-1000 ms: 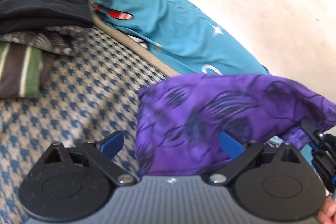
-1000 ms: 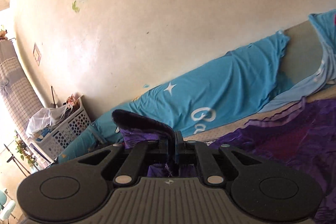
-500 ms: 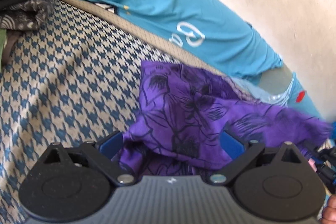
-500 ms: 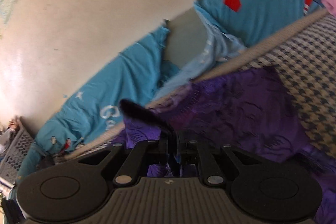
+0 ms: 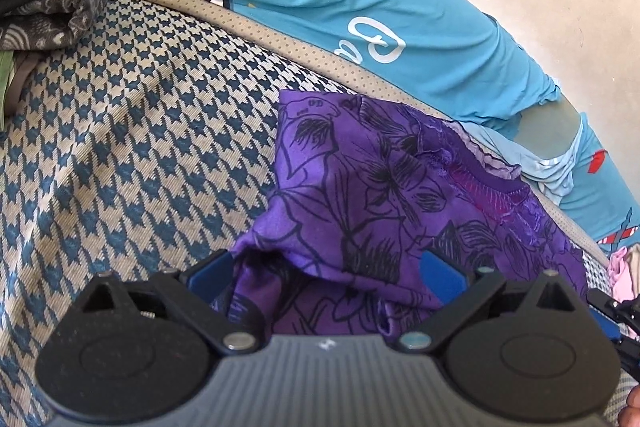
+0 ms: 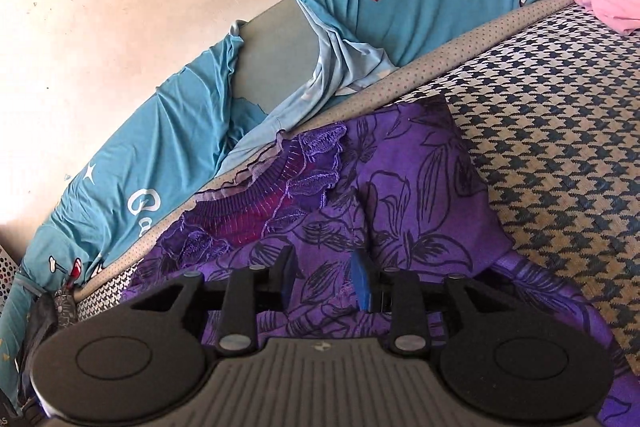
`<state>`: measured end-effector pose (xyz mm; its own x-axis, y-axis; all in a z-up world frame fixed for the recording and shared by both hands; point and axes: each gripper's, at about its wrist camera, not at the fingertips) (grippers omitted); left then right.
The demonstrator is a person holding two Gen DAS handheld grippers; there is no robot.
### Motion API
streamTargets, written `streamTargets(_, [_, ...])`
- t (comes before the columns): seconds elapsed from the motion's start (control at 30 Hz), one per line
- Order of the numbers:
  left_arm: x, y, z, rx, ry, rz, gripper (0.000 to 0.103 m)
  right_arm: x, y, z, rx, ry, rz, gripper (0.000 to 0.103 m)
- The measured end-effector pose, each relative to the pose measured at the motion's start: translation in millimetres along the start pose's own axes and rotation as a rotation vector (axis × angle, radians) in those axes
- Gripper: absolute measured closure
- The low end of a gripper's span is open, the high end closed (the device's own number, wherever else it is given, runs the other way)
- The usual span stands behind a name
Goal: Fold clothes
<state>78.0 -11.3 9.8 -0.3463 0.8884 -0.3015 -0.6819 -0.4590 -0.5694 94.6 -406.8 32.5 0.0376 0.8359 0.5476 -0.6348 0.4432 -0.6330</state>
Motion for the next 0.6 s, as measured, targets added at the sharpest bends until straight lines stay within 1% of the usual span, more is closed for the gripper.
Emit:
streamTargets(0.1, [-3.1, 1.2, -0.9, 0.003, -0.002, -0.013, 0.000, -0.5, 3.0, -1.1, 0.007, 0.013, 0.042, 0.068])
streamTargets(0.3, [-5.3, 3.7, -4.8, 0.011, -0.016, -0.028, 0.000, -5.3, 9.9, -6.9, 0.024, -0.022, 0.067, 0.067])
streamTargets(0.5, [-8.2, 4.0, -7.1, -0.009, -0.051, -0.052, 0.000, -3.9, 10.9, -10.6, 0.010, -0.041, 0.076, 0.067])
streamTargets(0.6, [-8.5, 5.4, -12.9, 0.008, -0.081, -0.060, 0.000, -2.1, 12.0, -12.5, 0.013, -0.058, 0.081, 0.067])
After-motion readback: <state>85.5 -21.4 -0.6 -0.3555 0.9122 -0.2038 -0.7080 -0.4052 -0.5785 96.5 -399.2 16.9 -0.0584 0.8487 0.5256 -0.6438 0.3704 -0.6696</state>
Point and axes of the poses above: each gripper's, at about its wrist camera, not at the fingertips, and z roughly against the way its jaws point, x to its left, y to its underside, and after that the axes turned 8 degrees about -y, right-handed
